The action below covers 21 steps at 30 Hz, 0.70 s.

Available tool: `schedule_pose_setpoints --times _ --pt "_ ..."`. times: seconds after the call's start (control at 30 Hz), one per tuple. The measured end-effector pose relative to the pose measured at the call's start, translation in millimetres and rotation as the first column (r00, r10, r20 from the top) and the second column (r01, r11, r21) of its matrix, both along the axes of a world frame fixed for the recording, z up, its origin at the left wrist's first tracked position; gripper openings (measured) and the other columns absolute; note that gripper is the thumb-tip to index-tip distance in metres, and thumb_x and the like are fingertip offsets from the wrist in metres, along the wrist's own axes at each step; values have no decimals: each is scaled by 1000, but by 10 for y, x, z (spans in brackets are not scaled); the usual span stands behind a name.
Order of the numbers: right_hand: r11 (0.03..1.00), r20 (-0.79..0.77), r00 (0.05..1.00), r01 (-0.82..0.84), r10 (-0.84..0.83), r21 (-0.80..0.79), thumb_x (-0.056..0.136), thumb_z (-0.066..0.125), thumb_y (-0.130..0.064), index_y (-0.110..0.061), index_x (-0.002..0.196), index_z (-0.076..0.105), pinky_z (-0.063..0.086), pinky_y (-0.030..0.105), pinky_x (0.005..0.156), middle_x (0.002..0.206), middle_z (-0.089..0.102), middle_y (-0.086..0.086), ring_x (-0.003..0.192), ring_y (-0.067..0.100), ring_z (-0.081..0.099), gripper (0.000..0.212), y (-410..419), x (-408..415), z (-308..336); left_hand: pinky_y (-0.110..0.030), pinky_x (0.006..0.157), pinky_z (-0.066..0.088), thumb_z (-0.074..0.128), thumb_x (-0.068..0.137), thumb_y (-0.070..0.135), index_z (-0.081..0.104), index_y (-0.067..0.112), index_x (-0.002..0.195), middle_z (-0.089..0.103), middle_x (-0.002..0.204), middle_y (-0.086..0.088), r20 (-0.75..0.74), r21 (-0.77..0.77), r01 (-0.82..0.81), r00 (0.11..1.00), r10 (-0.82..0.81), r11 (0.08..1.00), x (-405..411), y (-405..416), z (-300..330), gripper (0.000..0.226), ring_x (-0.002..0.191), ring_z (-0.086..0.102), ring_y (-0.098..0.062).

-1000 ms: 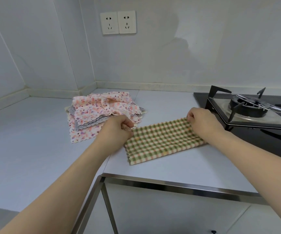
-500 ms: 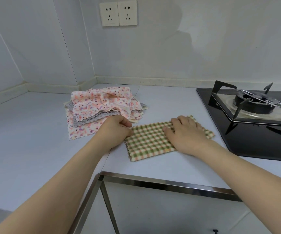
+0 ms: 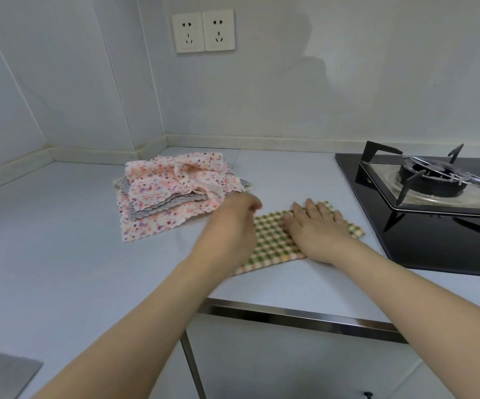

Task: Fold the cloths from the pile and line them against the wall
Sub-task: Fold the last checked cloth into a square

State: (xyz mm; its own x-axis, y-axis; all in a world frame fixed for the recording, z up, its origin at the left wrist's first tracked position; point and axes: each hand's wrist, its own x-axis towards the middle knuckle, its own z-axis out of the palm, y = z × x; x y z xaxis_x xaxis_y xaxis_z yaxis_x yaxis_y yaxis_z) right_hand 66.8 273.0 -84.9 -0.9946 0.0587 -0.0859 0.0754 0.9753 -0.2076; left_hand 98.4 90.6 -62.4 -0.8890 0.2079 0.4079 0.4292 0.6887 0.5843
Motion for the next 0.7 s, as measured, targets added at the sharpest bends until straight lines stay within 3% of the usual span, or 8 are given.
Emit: schedule_pose_setpoints --times 0.07,0.13,0.27,0.4,0.57,0.7 --pt "999 17 999 -34 34 -28 101 7 -45 -26 154 2 -7 42 119 162 -6 0 148 20 -7 57 83 -14 11 -22 107 23 36 102 23 40 18 142 39 146 1 75 -266 116 992 -100 957 35 73 -178 41 132 34 -15" --pt "998 2 998 -68 68 -9 102 8 -41 -23 155 1 -5 38 120 162 -6 -2 148 16 -6 56 199 -4 0 -24 114 6 29 104 35 23 19 151 19 158 3 167 -429 163 981 -100 889 -7 25 -254 51 143 13 -13" --pt "994 -15 994 -108 109 26 103 10 -41 -24 154 1 -3 35 120 162 -6 -6 148 11 -5 55 425 21 -30 -28 116 -7 18 103 47 2 25 155 -6 161 13 347 -503 244 936 -64 830 -53 -26 -202 59 147 -10 -8" --pt "986 -7 991 -130 131 106 103 7 -41 -27 154 -3 -1 42 120 162 -8 -4 149 17 -5 54 567 -15 -57 -34 119 -8 15 102 49 -6 25 154 -14 161 10 437 -578 262 899 22 773 -91 -25 -145 61 147 -16 -13" --pt "979 -22 989 -141 146 147 103 8 -37 -21 154 -3 2 46 120 162 -9 2 149 21 -5 55 554 -8 -81 -46 120 -3 16 100 53 11 12 154 3 162 -6 243 -586 64 965 100 808 -71 459 -177 68 149 0 -25" --pt "984 -24 990 -139 142 109 103 8 -39 -22 154 -3 1 45 120 162 -8 0 148 19 -4 56 583 -7 -52 -49 119 -6 15 100 52 1 18 155 -3 163 -3 253 -580 116 966 44 806 -58 642 -256 66 149 -6 -23"
